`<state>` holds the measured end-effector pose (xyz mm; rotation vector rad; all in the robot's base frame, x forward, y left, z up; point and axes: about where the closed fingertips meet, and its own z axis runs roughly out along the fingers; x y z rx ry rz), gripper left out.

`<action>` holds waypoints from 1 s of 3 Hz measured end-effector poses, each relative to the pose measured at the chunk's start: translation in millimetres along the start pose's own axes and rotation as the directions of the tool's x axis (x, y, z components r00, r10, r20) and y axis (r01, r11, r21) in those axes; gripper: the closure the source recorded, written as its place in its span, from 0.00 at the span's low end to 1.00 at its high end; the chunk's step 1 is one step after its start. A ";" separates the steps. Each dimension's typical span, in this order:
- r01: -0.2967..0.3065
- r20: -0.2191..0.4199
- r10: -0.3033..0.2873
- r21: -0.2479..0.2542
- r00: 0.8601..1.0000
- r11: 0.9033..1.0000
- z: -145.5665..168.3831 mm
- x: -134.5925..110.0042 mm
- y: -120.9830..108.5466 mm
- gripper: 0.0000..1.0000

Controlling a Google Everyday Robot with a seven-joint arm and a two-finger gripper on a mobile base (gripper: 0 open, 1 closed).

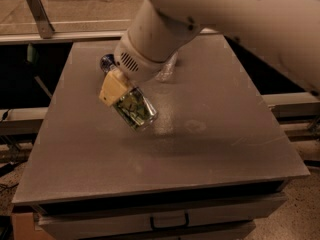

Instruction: Place green can upright

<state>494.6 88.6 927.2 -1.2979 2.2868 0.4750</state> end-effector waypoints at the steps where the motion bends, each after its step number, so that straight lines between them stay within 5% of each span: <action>1: 0.014 0.232 0.001 -0.062 0.973 0.998 -43.9 -21.8 -13.7 1.00; 2: 0.063 0.415 0.017 -0.178 0.910 0.982 -65.9 -30.1 -14.1 1.00; 3: 0.184 0.539 -0.030 -0.235 0.842 0.955 -83.2 -14.8 -15.7 1.00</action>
Offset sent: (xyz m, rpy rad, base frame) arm -0.0144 -0.0802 0.0961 0.5872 -0.6465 0.7225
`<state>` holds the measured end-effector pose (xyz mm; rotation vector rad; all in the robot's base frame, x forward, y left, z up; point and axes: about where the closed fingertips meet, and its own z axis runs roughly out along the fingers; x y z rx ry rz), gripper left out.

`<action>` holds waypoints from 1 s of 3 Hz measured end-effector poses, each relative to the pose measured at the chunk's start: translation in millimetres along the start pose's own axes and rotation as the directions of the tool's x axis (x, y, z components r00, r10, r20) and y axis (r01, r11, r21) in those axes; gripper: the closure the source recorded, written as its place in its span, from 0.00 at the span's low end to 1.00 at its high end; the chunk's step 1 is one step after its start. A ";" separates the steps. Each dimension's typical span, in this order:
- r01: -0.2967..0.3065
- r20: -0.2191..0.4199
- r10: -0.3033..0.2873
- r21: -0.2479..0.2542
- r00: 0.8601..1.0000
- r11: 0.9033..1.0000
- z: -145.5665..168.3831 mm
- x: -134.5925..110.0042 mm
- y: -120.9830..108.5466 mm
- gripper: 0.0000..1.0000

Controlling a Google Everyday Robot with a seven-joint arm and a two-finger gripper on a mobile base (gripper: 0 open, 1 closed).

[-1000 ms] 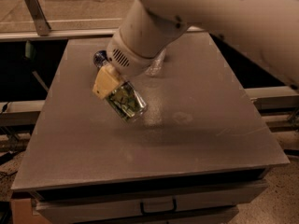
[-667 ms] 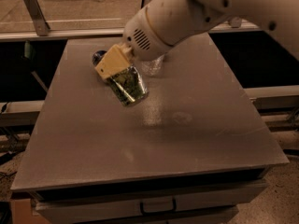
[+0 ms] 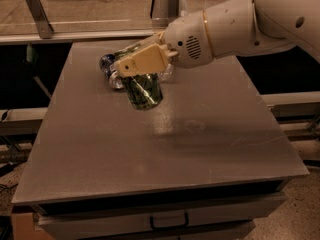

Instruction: Place green can upright

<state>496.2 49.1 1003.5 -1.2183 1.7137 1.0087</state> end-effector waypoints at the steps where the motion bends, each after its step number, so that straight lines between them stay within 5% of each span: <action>1: 0.157 0.098 -0.149 -0.075 0.984 0.985 -9.7 12.3 4.5 1.00; 2: 0.315 0.133 -0.302 -0.083 0.944 0.946 -10.1 29.4 6.2 1.00; 3: 0.405 0.145 -0.392 -0.077 0.908 0.911 -8.0 28.8 9.1 1.00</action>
Offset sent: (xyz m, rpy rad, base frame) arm -0.0207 -0.0304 -0.0457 0.0729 -0.6676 0.3479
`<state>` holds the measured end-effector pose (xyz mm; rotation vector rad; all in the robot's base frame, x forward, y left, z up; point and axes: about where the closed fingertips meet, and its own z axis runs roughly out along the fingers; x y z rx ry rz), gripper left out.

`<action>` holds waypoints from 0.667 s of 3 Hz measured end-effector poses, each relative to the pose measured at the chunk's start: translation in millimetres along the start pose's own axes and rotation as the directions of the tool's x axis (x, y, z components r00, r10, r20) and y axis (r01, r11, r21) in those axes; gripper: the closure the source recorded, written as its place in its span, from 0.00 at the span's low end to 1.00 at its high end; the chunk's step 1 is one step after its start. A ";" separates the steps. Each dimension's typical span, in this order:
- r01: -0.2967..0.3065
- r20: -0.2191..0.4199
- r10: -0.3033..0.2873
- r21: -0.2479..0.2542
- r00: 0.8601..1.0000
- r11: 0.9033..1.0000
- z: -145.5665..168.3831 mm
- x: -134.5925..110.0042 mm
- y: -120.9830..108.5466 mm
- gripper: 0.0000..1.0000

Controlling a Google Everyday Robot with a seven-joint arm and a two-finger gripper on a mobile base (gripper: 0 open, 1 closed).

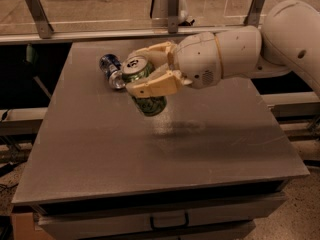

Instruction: Place green can upright

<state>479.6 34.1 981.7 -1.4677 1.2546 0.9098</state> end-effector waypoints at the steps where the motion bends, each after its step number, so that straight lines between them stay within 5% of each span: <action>1: -0.038 0.083 0.039 -0.015 0.996 0.999 -0.1 5.0 6.7 1.00; 2: -0.059 0.159 0.064 -0.033 0.985 0.998 -4.4 14.7 12.3 1.00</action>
Offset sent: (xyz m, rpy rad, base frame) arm -0.0112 -0.0241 -0.0286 0.2557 0.1014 0.0634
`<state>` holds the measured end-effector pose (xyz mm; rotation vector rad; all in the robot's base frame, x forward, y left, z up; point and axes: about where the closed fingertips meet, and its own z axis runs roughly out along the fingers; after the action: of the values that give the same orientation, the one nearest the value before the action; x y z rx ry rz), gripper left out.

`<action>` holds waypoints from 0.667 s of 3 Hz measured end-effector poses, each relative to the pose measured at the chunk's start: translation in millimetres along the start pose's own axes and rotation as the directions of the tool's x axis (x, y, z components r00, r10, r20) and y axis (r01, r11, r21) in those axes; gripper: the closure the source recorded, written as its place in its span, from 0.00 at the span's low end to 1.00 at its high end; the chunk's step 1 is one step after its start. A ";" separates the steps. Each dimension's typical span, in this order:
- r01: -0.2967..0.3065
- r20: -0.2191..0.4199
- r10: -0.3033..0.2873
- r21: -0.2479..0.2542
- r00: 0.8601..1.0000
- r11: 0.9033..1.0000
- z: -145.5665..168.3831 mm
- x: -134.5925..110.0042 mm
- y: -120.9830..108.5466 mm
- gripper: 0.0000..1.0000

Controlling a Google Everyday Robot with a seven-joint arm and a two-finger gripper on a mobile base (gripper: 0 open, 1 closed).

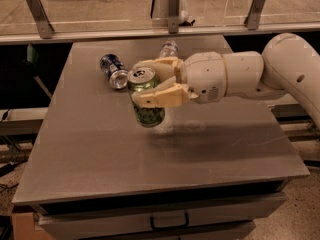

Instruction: Place green can upright

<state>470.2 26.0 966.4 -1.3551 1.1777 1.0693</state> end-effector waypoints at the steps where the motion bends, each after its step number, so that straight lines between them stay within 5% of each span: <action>1: 0.030 0.057 -0.030 -0.005 0.998 1.000 -11.8 12.3 5.1 0.98; 2: 0.048 0.086 -0.047 -0.011 0.995 0.999 -15.8 20.4 8.3 0.75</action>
Offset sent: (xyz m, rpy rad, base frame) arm -0.0057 -0.0288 -0.0301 0.1194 -0.0617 0.0342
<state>464.7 8.1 946.8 -1.3278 1.0721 1.0923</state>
